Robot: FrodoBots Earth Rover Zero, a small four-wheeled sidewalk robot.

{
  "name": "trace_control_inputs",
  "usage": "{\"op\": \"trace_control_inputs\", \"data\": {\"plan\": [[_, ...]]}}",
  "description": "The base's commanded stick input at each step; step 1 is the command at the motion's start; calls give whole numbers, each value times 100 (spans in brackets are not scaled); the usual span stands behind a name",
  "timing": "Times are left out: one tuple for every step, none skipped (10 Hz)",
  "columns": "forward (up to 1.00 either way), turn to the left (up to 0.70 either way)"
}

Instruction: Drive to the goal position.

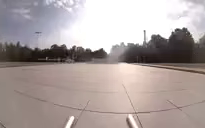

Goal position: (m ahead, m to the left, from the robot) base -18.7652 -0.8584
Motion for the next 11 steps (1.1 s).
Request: {"op": "trace_control_inputs", "data": {"plan": [[0, -100], [0, -100], [0, -100], [0, -100], [0, -100], [0, -100], [0, -100], [0, -100], [0, -100], [0, -100], [0, -100]]}}
